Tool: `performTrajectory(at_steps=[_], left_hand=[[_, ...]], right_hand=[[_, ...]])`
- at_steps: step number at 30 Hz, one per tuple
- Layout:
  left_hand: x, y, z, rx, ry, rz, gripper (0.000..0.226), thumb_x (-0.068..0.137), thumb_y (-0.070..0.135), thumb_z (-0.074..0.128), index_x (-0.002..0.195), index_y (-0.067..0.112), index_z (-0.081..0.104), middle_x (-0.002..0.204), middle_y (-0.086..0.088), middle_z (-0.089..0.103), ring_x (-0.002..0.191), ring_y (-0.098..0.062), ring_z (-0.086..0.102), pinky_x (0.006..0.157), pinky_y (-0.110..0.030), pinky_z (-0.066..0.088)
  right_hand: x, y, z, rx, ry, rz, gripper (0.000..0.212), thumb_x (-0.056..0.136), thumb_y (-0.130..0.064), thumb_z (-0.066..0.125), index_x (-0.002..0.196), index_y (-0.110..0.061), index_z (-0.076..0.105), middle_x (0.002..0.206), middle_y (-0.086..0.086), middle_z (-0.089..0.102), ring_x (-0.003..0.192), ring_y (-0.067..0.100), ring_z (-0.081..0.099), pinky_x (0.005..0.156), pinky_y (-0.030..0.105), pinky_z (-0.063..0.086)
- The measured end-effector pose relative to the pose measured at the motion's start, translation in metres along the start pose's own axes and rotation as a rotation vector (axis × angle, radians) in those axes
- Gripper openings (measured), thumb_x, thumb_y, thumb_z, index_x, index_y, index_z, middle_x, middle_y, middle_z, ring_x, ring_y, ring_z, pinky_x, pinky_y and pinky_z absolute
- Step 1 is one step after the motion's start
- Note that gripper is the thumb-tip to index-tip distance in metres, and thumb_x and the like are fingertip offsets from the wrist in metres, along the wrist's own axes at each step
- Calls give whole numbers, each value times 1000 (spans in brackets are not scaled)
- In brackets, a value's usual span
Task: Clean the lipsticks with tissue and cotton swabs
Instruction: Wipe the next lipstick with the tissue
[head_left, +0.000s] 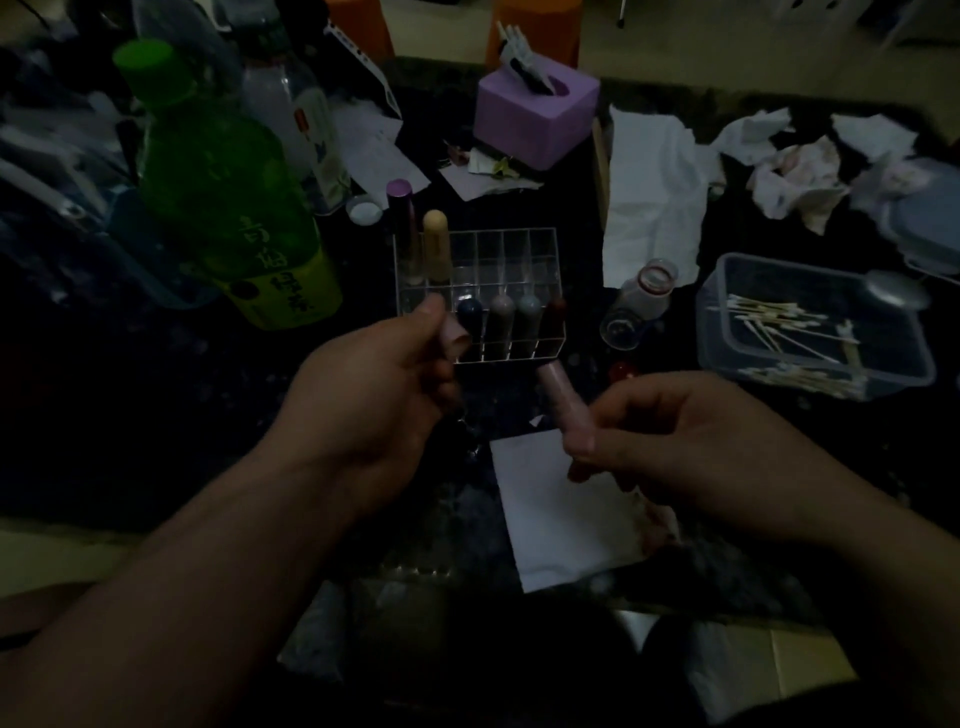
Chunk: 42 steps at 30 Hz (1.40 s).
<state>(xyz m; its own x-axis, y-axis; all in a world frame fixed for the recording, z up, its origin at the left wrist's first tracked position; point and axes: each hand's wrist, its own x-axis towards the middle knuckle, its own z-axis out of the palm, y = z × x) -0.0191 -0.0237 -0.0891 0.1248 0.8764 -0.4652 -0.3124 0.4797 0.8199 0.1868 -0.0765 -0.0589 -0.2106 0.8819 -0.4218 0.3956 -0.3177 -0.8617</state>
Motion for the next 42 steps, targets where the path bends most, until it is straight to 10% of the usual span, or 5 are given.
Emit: performTrajectory(at_steps=[19, 25, 32, 42], left_hand=[[-11, -2, -7, -113, -128, -337, 18, 93, 23, 61, 79, 12, 62, 72, -2, 65, 61, -10, 61, 56, -20, 54], [-2, -12, -9, 511, 23, 46, 6, 94, 16, 67, 99, 17, 70, 75, -3, 75, 68, -17, 70, 66, -30, 57], [10, -16, -8, 550, 64, -110, 33, 85, 10, 78, 109, 9, 56, 88, -16, 73, 78, -28, 75, 74, -45, 63], [12, -33, -4, 894, 116, 353, 15, 86, 29, 77, 101, 30, 73, 92, 17, 70, 86, 3, 65, 68, -6, 51]], right_hand=[[17, 15, 10, -144, 179, -123, 12, 78, -29, 78, 82, -18, 75, 76, 0, 72, 70, 12, 68, 62, 23, 52], [21, 21, 14, -191, 191, -181, 6, 80, -27, 78, 82, -23, 74, 76, -5, 72, 72, 12, 68, 68, 28, 55], [20, 23, 14, -239, 217, -178, 7, 80, -25, 79, 79, -23, 72, 69, -13, 68, 62, 5, 65, 58, 14, 49], [13, 30, 7, -313, 246, -182, 11, 78, -36, 78, 82, -28, 71, 78, -9, 70, 71, 3, 65, 65, 20, 52]])
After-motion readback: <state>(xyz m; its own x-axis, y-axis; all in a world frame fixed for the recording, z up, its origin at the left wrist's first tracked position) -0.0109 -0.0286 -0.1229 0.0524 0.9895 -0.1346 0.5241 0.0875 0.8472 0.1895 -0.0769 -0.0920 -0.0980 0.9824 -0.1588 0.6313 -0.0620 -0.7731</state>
